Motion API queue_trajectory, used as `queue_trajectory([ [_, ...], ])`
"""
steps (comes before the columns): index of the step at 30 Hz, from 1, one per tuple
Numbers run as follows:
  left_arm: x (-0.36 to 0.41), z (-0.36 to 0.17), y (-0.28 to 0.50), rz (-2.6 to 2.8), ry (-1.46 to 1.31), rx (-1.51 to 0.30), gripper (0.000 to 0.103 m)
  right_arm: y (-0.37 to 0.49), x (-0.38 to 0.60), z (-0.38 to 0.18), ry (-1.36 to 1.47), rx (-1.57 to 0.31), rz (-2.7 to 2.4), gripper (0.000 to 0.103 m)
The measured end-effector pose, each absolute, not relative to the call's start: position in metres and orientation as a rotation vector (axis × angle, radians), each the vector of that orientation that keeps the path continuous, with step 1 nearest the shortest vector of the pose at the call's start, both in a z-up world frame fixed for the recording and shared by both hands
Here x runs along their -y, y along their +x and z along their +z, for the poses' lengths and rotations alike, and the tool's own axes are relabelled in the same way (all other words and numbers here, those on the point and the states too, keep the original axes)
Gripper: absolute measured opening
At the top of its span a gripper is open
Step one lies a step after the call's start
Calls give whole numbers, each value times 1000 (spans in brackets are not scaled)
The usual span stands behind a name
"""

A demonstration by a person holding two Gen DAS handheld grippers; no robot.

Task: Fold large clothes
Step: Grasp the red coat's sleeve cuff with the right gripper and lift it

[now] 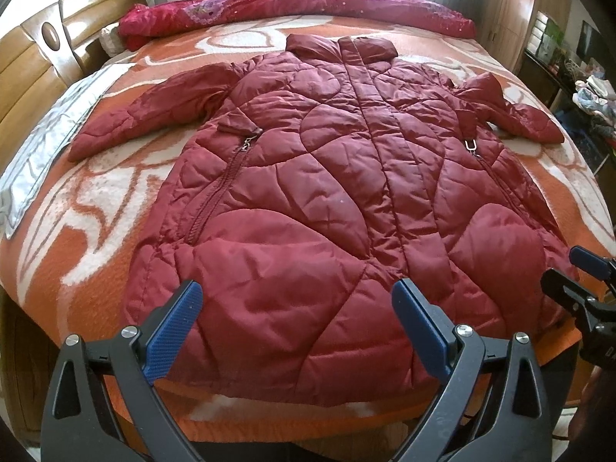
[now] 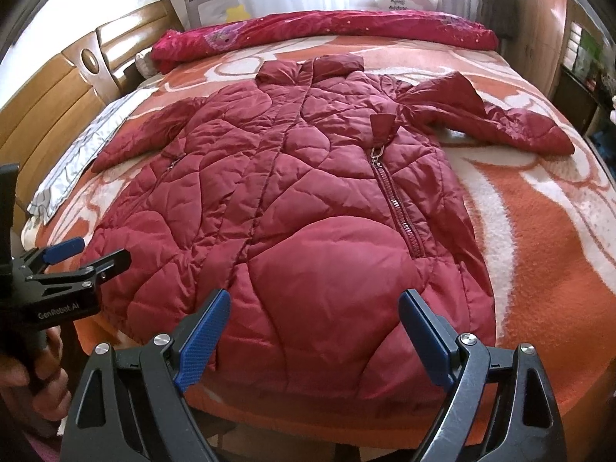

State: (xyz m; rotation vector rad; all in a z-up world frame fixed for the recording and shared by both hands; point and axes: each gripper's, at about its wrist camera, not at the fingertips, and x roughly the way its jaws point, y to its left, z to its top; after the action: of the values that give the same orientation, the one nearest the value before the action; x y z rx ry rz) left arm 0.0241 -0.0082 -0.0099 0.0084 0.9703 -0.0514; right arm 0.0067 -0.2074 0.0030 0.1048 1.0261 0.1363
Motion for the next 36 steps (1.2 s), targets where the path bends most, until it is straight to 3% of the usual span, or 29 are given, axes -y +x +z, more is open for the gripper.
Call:
queue_trajectory([
  [5,6,-10,33,-72,-21,-973,100,12,225,6,163,-913,150,90],
  [23,-8,-12,81,-45,-47,-972,100,66,350,-2,377,-928,-41,90],
  [36,-5,-28,120,-40,-73,-1119,100,143,491,-14,508,-820,-262,90],
])
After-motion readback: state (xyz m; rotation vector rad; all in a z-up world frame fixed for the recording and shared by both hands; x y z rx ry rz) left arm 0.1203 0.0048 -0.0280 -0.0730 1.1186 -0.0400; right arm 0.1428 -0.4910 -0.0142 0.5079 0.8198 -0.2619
